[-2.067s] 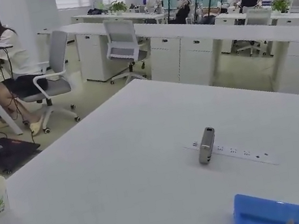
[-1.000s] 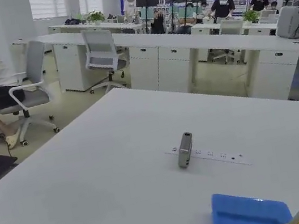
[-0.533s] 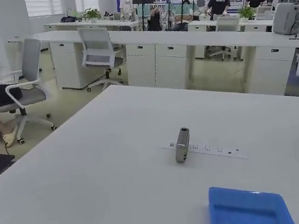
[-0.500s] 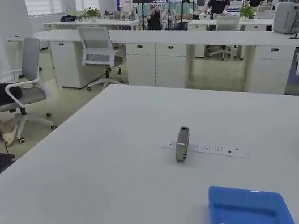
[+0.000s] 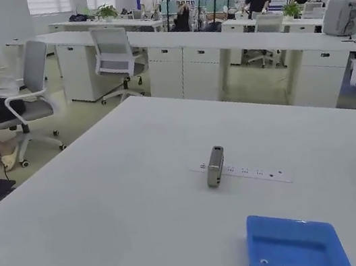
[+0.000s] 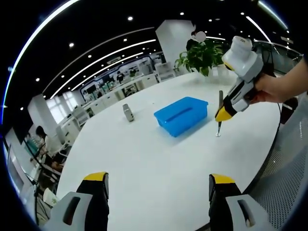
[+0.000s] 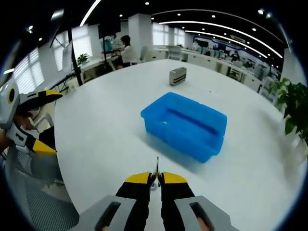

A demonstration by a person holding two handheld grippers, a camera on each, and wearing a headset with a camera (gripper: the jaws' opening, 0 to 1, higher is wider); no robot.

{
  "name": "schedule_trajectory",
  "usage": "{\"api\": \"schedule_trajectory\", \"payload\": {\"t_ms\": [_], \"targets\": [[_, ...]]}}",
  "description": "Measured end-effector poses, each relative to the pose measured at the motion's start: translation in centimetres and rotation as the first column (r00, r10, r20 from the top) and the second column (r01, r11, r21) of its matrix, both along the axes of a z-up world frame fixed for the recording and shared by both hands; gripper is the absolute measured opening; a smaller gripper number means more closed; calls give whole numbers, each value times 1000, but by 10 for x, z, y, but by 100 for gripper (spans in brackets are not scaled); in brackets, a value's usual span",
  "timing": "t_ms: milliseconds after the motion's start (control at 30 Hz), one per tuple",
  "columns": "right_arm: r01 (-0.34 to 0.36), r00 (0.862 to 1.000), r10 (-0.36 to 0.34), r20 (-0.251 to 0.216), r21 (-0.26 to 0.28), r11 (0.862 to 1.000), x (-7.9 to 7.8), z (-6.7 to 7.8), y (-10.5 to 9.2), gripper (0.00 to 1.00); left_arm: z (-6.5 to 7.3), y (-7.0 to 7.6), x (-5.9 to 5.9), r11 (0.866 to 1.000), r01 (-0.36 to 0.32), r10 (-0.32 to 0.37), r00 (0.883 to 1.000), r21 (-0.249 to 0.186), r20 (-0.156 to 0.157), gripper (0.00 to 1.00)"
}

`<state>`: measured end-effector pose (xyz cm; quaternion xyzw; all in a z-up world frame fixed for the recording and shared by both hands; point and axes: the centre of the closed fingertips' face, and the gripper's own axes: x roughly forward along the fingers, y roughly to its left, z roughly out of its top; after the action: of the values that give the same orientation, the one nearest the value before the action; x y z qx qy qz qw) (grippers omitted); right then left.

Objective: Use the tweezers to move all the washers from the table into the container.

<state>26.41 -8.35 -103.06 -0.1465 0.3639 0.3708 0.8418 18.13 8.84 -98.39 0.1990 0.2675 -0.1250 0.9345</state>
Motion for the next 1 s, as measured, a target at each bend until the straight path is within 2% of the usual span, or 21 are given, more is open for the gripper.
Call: {"api": "schedule_trajectory", "payload": {"t_ms": [267,367,433,533,700,1000], "targets": [[9,1000,-9,14,-1,1000,2,-2,0,4,0,1,0,1000,-3,3,1000,1,-2,87],[14,1000,-14,8,-7,1000,2,-7,-1,4,-1,1,0,1000,-4,4,1000,2,-4,87],[24,1000,-25,10,13,1000,2,-5,0,4,-1,0,0,1000,-2,2,1000,1,-4,87],[20,999,-20,27,8,1000,1,-5,0,3,-1,0,0,1000,2,-2,1000,4,-6,87],[28,999,-29,19,17,999,1,-6,-2,3,-2,-1,0,1000,7,-7,1000,6,-8,87],[8,1000,-8,22,-5,1000,0,-6,-2,2,-2,-2,0,1000,12,-11,1000,10,-8,87]]}}
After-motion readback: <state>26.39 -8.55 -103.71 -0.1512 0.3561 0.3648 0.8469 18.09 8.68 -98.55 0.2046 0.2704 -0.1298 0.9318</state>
